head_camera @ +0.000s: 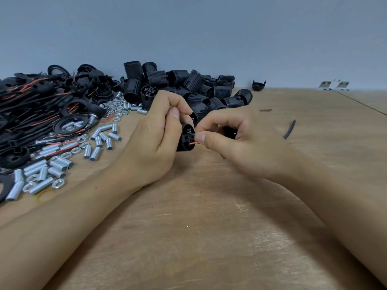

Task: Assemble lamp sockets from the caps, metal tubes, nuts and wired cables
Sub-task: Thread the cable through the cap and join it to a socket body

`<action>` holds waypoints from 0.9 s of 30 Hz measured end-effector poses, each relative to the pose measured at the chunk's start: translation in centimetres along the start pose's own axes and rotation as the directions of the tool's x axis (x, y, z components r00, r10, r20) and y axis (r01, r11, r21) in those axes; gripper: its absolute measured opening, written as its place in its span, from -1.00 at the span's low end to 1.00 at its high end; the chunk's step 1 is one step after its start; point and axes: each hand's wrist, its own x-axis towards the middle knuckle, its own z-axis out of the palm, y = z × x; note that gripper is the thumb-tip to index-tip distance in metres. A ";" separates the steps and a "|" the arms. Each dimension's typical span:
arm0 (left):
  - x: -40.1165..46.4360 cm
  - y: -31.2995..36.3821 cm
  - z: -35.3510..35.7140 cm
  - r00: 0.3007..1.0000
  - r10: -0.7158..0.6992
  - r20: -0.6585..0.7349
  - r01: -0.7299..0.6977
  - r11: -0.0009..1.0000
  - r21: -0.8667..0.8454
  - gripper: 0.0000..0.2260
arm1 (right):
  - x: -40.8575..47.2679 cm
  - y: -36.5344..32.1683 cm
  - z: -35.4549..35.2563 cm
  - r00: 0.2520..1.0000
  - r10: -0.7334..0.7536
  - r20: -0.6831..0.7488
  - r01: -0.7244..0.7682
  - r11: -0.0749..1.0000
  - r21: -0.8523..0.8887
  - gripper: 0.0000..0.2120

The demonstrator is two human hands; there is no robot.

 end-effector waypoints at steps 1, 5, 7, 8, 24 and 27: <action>0.0 0.0 0.0 1.000 -0.001 0.000 0.001 1.000 0.002 -0.84 | 0.0 0.0 0.1 1.000 0.020 0.003 -0.020 0.999 0.027 -0.87; 0.0 0.1 0.0 1.000 0.000 -0.003 0.000 1.000 0.010 -0.84 | 0.1 0.0 0.0 0.998 0.058 0.009 -0.059 0.994 0.096 -0.86; 0.0 0.1 0.0 1.000 0.013 0.008 -0.013 1.000 0.019 -0.85 | 0.1 0.0 0.0 0.998 0.062 0.017 -0.063 0.994 0.095 -0.87; 0.0 0.2 0.0 1.000 0.021 0.020 -0.021 1.000 0.022 -0.85 | 0.1 0.0 0.0 0.998 0.061 0.021 -0.063 0.994 0.088 -0.87; -0.2 0.6 0.1 0.996 0.093 -0.007 -0.090 0.974 0.209 -0.81 | 0.0 -0.3 1.1 0.992 -0.115 -0.049 0.107 0.984 -0.144 -0.89; 0.0 0.2 0.1 0.997 0.065 -0.031 -0.058 0.980 0.191 -0.83 | 0.3 -0.3 1.3 1.000 -0.009 -0.021 0.006 0.992 -0.122 -0.91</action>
